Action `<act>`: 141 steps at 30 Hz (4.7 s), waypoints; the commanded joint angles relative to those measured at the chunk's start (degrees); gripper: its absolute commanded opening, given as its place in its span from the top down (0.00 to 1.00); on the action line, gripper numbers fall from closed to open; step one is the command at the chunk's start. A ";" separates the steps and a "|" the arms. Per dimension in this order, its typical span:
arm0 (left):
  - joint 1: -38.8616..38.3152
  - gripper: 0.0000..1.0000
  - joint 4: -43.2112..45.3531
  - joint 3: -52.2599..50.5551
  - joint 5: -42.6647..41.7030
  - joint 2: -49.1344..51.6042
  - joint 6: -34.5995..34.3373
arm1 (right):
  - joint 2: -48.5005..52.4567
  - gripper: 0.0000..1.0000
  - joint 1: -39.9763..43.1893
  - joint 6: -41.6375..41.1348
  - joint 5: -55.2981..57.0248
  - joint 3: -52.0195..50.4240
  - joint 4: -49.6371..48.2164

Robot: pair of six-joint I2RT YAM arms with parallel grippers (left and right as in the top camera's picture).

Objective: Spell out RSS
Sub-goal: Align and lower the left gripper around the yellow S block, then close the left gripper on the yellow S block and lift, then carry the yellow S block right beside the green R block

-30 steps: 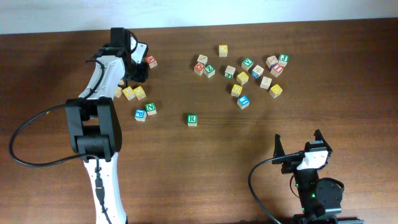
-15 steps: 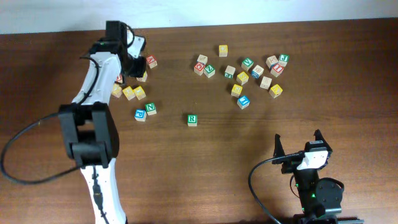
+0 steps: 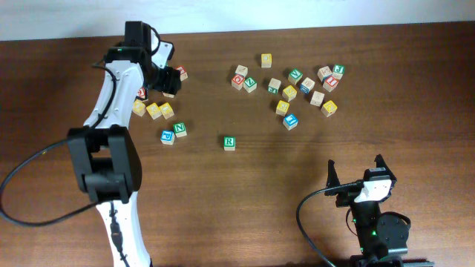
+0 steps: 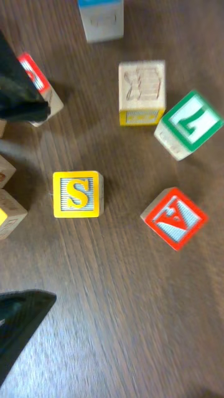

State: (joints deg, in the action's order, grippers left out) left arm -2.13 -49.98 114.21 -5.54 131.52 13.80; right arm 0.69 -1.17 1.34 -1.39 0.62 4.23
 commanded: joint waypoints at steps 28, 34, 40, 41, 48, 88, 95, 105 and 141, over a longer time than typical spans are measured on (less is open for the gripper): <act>-0.04 0.49 4.63 0.02 0.63 7.26 -0.04 | 0.04 0.01 -0.33 -0.09 0.11 -0.31 0.26; -0.04 0.56 5.09 0.02 0.68 7.26 -0.04 | 0.04 0.02 -0.33 -0.09 0.11 -0.31 0.26; -0.04 0.65 5.14 0.04 0.81 7.26 -0.07 | 0.04 0.02 -0.33 -0.07 0.11 -0.31 0.28; -0.04 0.66 5.14 0.04 0.81 7.23 -0.07 | 0.04 0.02 -0.33 -0.09 0.11 -0.31 0.26; -0.07 0.73 3.45 2.36 0.79 7.21 -0.09 | 0.04 0.02 -0.33 -0.09 0.11 -0.31 0.26; -20.90 0.80 -28.33 16.52 -14.03 7.15 9.20 | 0.04 0.01 -0.33 -0.09 0.11 -0.31 0.28; -26.38 0.91 -29.24 16.17 -13.11 7.32 12.72 | 0.04 0.01 -0.33 -0.07 0.11 -0.31 0.26; -27.91 0.87 -32.96 16.11 -10.93 7.34 12.70 | 0.04 0.02 -0.33 -0.09 0.11 -0.31 0.26; -29.59 0.77 -14.86 0.50 -0.63 8.20 20.33 | 0.04 0.02 -0.33 -0.07 0.11 -0.31 0.26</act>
State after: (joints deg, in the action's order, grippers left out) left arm -31.40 -66.78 116.75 -9.39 138.10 30.20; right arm 0.71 -1.17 1.48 -1.41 0.62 4.23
